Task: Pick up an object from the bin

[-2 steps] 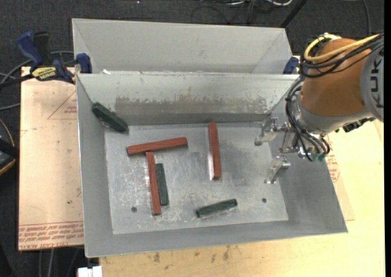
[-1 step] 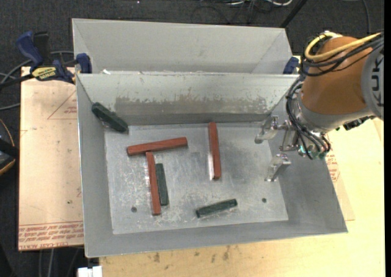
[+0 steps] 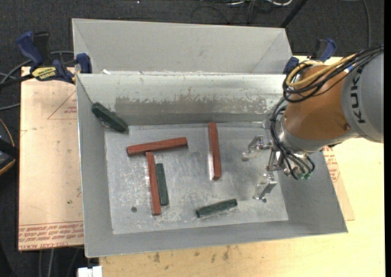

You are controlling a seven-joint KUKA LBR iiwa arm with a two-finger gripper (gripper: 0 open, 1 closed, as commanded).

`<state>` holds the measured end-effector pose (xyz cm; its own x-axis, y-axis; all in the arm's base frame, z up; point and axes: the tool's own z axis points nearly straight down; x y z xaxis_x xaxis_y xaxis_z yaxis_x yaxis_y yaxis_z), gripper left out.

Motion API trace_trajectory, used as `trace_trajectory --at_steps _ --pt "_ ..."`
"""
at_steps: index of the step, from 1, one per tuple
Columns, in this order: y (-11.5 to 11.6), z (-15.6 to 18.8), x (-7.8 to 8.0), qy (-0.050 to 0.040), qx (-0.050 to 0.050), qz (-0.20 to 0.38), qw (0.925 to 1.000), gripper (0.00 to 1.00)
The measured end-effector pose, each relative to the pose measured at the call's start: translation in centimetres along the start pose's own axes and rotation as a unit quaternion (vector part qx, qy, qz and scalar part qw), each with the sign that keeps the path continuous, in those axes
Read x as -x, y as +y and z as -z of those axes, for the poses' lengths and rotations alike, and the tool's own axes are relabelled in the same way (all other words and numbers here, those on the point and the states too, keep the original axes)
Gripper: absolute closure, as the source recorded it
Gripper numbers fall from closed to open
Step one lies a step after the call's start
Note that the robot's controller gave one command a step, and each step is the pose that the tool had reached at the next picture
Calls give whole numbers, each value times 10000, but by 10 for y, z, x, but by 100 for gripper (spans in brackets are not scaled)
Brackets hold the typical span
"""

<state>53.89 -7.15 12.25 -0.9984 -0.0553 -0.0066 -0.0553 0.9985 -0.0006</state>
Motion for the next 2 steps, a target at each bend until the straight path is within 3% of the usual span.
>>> trace_trajectory --at_steps 1,2 --pt "52 -44 20 -57 -7 838 9965 100" --pt "53 -47 17 -20 -1 841 9965 0"
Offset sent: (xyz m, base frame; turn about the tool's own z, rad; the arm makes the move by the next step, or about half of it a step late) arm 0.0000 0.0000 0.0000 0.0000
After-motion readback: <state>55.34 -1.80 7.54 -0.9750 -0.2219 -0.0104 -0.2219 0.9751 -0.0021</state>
